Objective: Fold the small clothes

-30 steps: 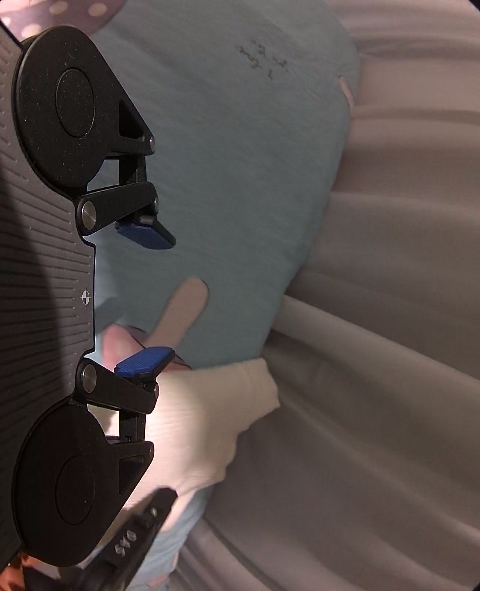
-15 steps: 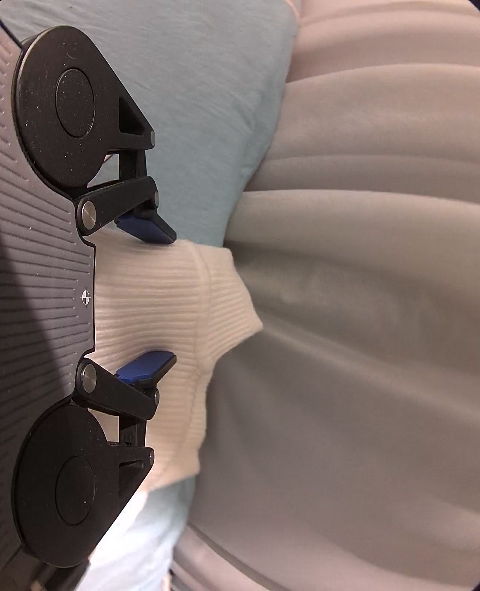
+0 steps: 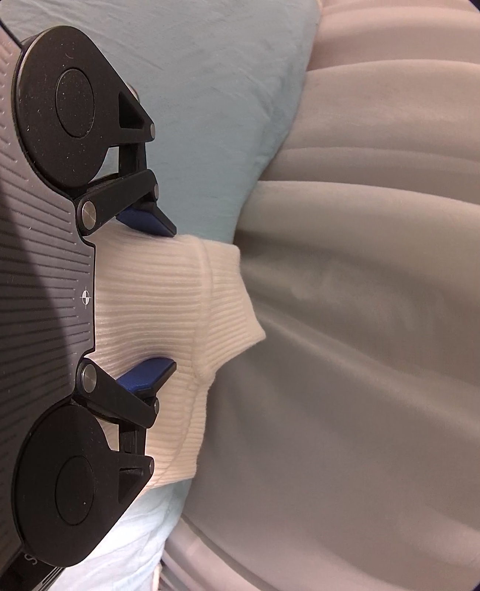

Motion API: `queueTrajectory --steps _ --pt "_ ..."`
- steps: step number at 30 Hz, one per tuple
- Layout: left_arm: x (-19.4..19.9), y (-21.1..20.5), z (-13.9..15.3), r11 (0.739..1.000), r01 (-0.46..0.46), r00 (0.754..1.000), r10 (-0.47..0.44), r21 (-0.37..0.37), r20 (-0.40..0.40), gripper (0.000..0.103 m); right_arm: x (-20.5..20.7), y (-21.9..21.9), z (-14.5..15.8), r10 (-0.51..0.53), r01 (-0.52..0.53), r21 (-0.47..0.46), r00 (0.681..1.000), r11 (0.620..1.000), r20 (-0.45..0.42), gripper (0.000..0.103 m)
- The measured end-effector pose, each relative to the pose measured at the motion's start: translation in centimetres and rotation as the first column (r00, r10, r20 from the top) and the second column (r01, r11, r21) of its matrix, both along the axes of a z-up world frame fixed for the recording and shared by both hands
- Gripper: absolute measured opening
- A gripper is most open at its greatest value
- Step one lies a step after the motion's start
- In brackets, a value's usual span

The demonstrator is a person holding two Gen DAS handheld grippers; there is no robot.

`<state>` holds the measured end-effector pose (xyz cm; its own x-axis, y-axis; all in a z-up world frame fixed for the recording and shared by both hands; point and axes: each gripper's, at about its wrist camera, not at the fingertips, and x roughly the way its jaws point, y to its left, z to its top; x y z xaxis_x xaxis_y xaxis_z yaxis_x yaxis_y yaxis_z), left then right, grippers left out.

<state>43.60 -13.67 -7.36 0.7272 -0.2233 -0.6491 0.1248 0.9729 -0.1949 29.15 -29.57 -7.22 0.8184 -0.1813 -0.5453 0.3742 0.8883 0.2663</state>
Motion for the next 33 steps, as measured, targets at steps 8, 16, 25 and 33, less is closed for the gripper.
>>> queueTrajectory --steps 8,16,25,33 --pt "-0.2 0.2 -0.2 1.000 -0.005 1.000 0.005 -0.015 0.004 0.077 -0.2 -0.5 0.0 0.004 -0.004 0.025 1.000 1.000 0.011 0.008" --pt "-0.2 0.8 -0.3 1.000 0.012 1.000 -0.012 -0.002 -0.006 0.078 -2.2 -0.5 0.9 0.039 -0.041 0.049 0.998 0.998 0.042 0.012" --pt "-7.7 3.5 1.3 0.992 0.122 0.987 -0.125 0.037 0.106 0.079 -11.7 1.4 2.2 0.165 -0.165 -0.012 0.986 0.986 0.007 0.013" --pt "-14.5 7.7 0.4 0.973 0.232 0.970 -0.232 -0.013 -0.078 0.082 -16.7 1.0 2.1 0.268 -0.265 0.042 0.958 0.963 -0.104 0.022"
